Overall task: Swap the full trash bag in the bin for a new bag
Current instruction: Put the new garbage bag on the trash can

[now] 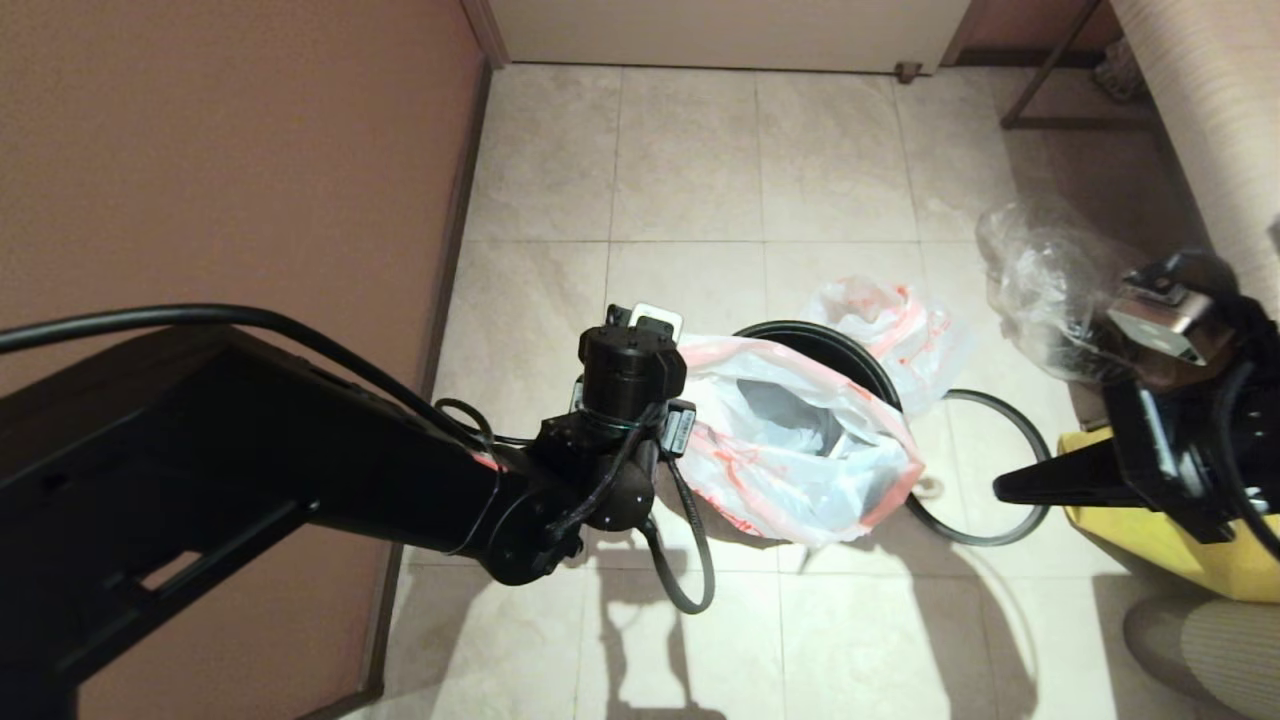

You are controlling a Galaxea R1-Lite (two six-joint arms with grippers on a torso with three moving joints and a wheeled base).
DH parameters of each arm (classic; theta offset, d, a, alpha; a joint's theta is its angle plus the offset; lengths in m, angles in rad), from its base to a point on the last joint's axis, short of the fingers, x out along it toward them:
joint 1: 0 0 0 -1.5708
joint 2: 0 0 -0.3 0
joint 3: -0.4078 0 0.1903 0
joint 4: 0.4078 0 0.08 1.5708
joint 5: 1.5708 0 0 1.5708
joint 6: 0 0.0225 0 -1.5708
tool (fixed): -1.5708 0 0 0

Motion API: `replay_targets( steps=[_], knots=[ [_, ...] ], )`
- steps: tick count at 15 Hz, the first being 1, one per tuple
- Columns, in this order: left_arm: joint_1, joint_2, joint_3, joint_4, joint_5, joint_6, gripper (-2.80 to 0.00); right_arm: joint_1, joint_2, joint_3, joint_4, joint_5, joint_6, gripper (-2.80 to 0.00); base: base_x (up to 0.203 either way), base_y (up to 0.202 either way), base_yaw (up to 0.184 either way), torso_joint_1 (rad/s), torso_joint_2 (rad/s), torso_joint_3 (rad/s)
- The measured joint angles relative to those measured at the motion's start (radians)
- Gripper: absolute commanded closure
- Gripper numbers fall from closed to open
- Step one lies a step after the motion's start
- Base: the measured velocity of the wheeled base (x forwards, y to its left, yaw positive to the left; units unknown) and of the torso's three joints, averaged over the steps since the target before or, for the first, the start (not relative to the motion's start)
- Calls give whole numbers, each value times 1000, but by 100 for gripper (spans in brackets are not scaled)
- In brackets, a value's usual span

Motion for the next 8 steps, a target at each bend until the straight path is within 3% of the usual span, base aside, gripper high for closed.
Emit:
replay_targets(
  steps=[3,5,8],
  knots=[
    [51,-12,30,-80,-18,-13,0,117,119,-46,-3,-110,26,0,0,0,0,0,0,0],
    [76,-11,34,-95,-53,-63,0,148,183,-59,-3,-133,30,0,0,0,0,0,0,0],
    [75,-14,34,-96,-68,-74,0,161,234,-57,3,-200,54,0,0,0,0,0,0,0]
  ],
)
